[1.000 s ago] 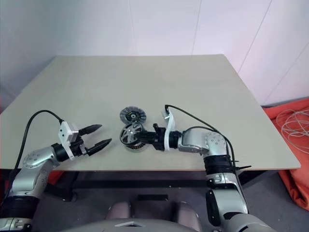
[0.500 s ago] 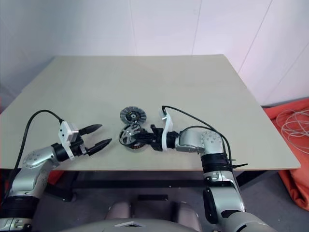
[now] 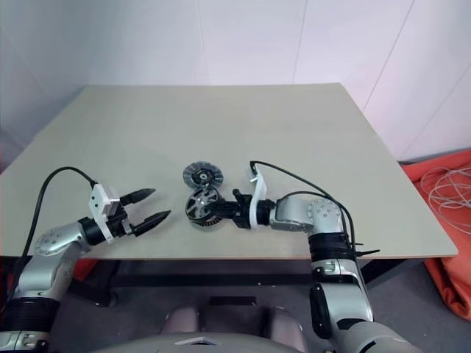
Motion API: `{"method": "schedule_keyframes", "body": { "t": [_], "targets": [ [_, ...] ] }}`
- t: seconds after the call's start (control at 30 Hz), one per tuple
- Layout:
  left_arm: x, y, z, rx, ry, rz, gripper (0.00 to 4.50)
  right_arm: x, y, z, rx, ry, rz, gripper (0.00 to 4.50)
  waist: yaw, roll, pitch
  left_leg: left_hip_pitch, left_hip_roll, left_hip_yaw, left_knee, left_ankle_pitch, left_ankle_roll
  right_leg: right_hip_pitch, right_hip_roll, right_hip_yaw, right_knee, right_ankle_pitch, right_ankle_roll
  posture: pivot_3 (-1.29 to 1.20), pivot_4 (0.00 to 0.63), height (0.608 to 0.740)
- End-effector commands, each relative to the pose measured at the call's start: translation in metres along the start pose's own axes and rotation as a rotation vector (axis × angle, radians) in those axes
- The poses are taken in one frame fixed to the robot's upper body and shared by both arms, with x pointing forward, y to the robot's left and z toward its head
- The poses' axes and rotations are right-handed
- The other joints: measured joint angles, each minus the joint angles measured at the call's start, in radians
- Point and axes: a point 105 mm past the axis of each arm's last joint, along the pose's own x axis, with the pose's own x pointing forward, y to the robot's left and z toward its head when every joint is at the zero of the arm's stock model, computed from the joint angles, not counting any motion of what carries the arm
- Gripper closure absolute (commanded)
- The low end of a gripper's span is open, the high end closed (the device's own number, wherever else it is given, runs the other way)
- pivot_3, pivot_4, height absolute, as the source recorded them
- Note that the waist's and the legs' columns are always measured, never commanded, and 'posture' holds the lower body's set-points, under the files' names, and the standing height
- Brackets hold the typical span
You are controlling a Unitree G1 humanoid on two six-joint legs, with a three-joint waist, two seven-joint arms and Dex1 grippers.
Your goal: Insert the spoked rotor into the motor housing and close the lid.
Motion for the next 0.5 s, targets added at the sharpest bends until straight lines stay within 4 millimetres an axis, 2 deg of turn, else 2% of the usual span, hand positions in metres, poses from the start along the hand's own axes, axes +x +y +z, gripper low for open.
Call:
{"method": "schedule_keyframes", "body": {
  "t": [0.03, 0.2, 0.27, 0.5],
  "targets": [
    [0.0006, 0.0036, 0.0144, 0.044, -0.035, 0.002, 0.00, -0.0006, 0.0125, 0.0069, -0.029, -0.014, 0.042, 4.19, 0.000, 0.000, 0.000, 0.000, 0.000, 0.000, 0.000, 0.000, 0.000, 0.000, 0.000, 0.000, 0.000, 0.000, 0.000, 0.00, 0.000, 0.740],
    [0.0009, 0.0029, 0.0145, 0.043, -0.035, 0.001, 0.00, 0.0006, 0.0122, 0.0054, -0.033, -0.012, 0.039, 4.19, 0.000, 0.000, 0.000, 0.000, 0.000, 0.000, 0.000, 0.000, 0.000, 0.000, 0.000, 0.000, 0.000, 0.000, 0.000, 0.00, 0.000, 0.740],
    [0.0010, 0.0028, 0.0146, 0.043, -0.035, 0.001, 0.00, 0.0007, 0.0116, 0.0048, -0.040, -0.010, 0.032, 3.41, 0.000, 0.000, 0.000, 0.000, 0.000, 0.000, 0.000, 0.000, 0.000, 0.000, 0.000, 0.000, 0.000, 0.000, 0.000, 0.00, 0.000, 0.740],
    [0.0010, 0.0022, 0.0142, 0.041, -0.034, 0.000, 0.00, -0.0013, 0.0154, 0.0040, -0.064, -0.004, 0.046, 1.10, 0.000, 0.000, 0.000, 0.000, 0.000, 0.000, 0.000, 0.000, 0.000, 0.000, 0.000, 0.000, 0.001, 0.000, 0.000, 0.00, 0.000, 0.740]
  ]
}}
